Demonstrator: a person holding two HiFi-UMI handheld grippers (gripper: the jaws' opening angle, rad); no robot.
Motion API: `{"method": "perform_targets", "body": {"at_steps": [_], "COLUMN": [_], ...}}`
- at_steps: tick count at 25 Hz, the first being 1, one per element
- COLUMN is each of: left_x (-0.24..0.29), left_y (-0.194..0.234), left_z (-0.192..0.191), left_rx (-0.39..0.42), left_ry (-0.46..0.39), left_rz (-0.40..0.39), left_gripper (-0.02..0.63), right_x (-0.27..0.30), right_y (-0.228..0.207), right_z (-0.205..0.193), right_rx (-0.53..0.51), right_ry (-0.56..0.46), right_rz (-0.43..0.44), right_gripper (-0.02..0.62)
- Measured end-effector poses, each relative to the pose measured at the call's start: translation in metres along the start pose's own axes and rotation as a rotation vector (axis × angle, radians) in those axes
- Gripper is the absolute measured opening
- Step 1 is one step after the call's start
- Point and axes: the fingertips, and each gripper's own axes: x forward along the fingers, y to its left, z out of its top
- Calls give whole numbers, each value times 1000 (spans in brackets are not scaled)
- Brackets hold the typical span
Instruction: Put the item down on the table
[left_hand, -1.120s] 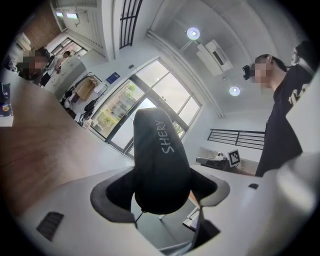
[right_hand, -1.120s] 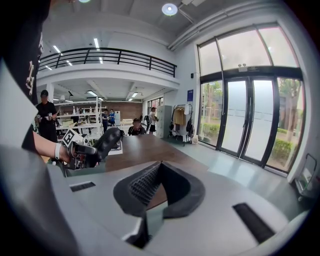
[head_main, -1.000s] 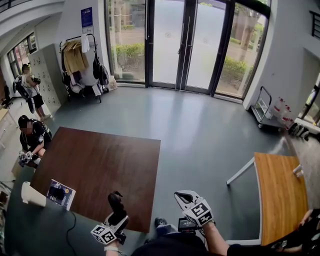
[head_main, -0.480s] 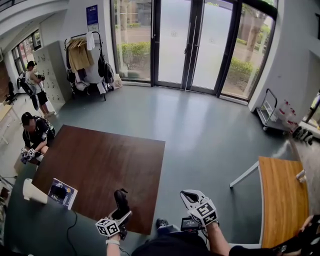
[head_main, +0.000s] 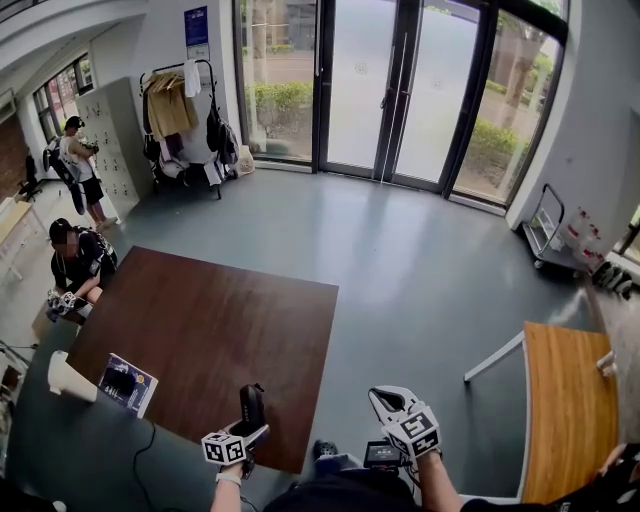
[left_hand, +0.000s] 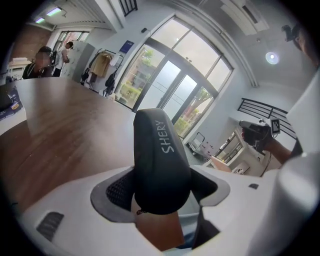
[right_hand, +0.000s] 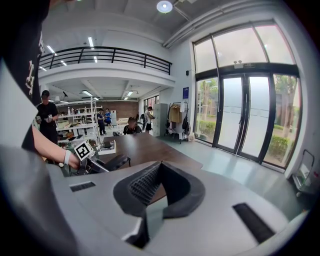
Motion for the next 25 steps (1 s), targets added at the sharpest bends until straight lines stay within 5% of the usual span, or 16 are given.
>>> {"method": "perform_targets", "body": {"at_steps": [13,25], "left_x": [45,66], "left_y": [34,74], "left_z": [-32,-62], "left_rx": [-97,-11], "left_ry": [180,394], "left_rz": [104,262], "left_gripper": [333,333], "right_x": [-6,-12], "right_y": [-24,-42], "right_z": [-10,-22], "right_rx": [24,42], "right_ry": [10,31], "right_rz": [-36,-56], "right_gripper": [-11,-12]}}
